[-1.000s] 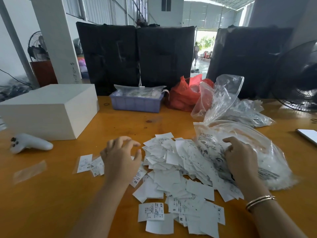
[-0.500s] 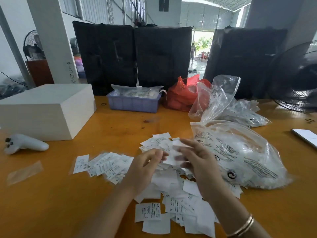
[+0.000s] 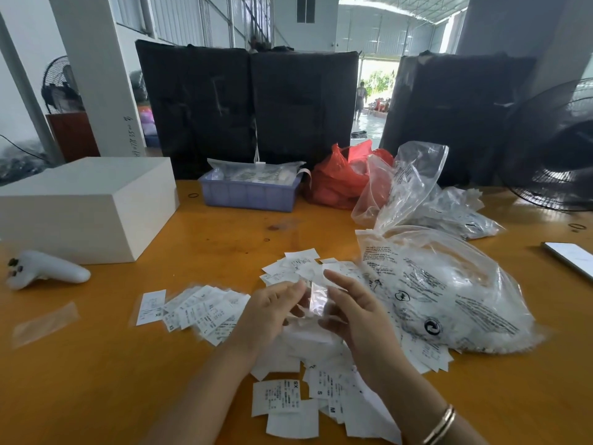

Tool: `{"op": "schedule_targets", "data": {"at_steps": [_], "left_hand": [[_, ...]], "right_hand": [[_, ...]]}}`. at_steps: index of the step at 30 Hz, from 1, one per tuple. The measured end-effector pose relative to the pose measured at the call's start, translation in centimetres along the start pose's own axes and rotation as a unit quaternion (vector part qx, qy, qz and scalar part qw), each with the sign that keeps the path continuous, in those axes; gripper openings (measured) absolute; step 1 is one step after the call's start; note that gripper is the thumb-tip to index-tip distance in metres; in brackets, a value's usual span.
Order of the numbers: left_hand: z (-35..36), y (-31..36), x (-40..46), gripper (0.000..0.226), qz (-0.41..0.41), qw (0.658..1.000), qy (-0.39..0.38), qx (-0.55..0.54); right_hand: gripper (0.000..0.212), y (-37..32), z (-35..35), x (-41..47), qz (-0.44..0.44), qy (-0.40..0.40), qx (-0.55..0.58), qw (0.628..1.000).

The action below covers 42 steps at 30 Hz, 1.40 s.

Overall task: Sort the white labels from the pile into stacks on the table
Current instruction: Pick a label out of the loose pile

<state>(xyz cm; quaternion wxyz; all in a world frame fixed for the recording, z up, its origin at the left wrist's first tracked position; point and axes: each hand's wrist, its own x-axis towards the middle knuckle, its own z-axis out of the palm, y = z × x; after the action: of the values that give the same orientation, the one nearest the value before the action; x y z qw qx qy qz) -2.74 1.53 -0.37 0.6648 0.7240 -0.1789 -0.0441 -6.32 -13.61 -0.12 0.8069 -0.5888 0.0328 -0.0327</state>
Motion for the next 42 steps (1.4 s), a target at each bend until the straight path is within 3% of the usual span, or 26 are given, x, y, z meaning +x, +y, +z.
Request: {"op": "schedule_targets", "data": {"at_steps": [7,12,18,21,25,28,30,31,32,33,34,36,39,42], "left_hand": [[0.4,-0.3,0.2,0.012,0.02,0.995,0.017,0.093],[-0.1,-0.4,0.2,0.01,0.029,0.992,0.069,0.103],[-0.3,0.0,0.3,0.005,0.006,0.996,0.083,0.04],[-0.3,0.2,0.3,0.009,-0.028,0.995,0.095,-0.026],[0.2,0.4,0.1,0.029,-0.068,0.993,0.021,-0.092],[0.4,0.2,0.2,0.019,-0.07,0.986,0.082,-0.13],[0.1,0.1,0.4,0.015,-0.075,0.972,0.134,-0.179],[-0.2,0.1,0.5,0.014,-0.075,0.967,0.153,-0.192],[-0.3,0.1,0.6,0.012,-0.071,0.962,0.167,-0.202],[-0.5,0.0,0.6,0.011,-0.067,0.958,0.18,-0.212],[-0.6,0.0,0.6,0.01,-0.064,0.954,0.194,-0.218],[-0.8,-0.1,0.6,0.009,-0.056,0.951,0.218,-0.211],[-1.1,-0.4,0.7,0.008,-0.05,0.953,0.24,-0.177],[-1.1,-0.6,0.7,0.006,-0.042,0.959,0.254,-0.12]], "right_hand": [[0.024,0.0,-0.1,0.2,-0.004,-0.047,0.038,0.998],[0.058,-0.8,-0.6,0.4,-0.014,-0.025,-0.018,0.999],[0.011,-0.9,-1.0,0.7,-0.009,-0.008,-0.159,0.987],[0.007,-1.0,-1.0,0.6,-0.007,-0.002,-0.143,0.99],[0.007,-0.9,-0.8,0.5,-0.003,0.002,-0.078,0.997],[0.01,-0.6,-0.5,0.5,-0.021,-0.005,-0.124,0.992],[0.014,-0.1,-0.6,0.8,-0.097,0.027,-0.252,0.962],[0.014,0.1,-0.8,1.1,-0.165,0.049,-0.368,0.914],[0.012,0.2,-1.1,1.3,-0.234,0.055,-0.488,0.839],[0.016,0.4,-1.2,1.6,-0.28,0.047,-0.584,0.761],[0.023,0.8,-1.2,1.8,-0.295,0.032,-0.644,0.706],[0.03,1.2,-1.1,2.2,-0.275,0.013,-0.709,0.649],[0.033,1.4,-1.1,2.6,-0.259,0.01,-0.735,0.626],[0.03,1.3,-1.3,2.4,-0.258,0.036,-0.662,0.703]]}}
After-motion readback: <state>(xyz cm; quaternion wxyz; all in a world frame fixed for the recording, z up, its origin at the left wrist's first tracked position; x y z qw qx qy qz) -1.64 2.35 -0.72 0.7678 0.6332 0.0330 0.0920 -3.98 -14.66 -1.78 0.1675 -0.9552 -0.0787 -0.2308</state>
